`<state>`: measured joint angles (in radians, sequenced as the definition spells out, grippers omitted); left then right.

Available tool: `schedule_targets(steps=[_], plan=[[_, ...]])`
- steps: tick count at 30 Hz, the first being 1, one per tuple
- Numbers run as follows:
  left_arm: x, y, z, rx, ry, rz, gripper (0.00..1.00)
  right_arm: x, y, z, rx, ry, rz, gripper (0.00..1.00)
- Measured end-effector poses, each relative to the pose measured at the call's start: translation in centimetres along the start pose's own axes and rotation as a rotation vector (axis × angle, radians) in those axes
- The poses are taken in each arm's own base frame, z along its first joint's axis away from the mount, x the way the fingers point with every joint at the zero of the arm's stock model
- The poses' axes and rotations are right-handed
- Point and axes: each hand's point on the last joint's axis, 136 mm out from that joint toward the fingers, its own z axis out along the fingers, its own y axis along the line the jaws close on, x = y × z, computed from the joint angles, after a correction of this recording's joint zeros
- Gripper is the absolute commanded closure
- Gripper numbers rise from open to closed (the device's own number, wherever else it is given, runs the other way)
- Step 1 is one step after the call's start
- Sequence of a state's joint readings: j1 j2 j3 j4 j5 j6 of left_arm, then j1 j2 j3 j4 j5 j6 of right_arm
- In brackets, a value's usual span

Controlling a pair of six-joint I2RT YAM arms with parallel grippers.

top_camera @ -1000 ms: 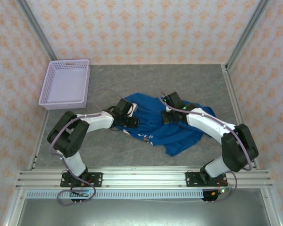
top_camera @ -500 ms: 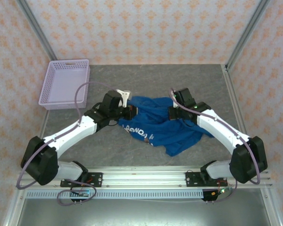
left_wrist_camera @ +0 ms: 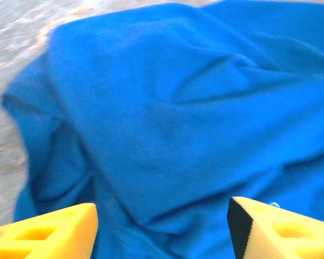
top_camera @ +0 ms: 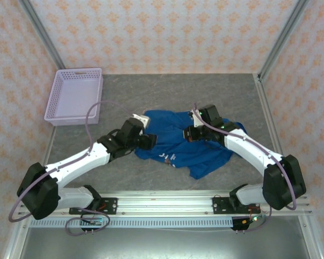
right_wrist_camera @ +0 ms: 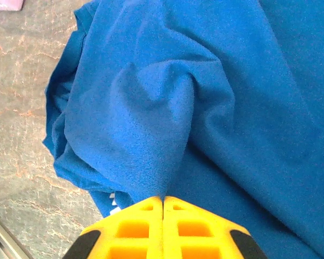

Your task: Fold the inside-out t-shirt

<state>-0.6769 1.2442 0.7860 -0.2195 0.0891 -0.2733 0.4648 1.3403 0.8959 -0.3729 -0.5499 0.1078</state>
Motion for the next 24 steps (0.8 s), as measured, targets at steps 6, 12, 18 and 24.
schedule_targets(steps=[6, 12, 18, 24], plan=[[1.6, -3.1, 3.2, 0.040, 0.077, 0.181, 0.37, -0.7, -0.3, 0.0, -0.006, -0.004, 0.049, 1.00], [3.2, -3.4, 7.1, 0.004, 0.173, 0.279, 0.53, -0.8, -0.2, -0.1, -0.006, -0.008, 0.054, 1.00], [2.4, -3.4, 8.2, -0.021, 0.171, 0.289, 0.94, -0.4, -0.9, -0.1, 0.031, 0.006, 0.039, 1.00], [-1.9, -4.9, 3.7, 0.193, 0.016, 0.117, 1.00, -1.6, -1.1, -3.0, 0.096, -0.094, -0.048, 1.00]])
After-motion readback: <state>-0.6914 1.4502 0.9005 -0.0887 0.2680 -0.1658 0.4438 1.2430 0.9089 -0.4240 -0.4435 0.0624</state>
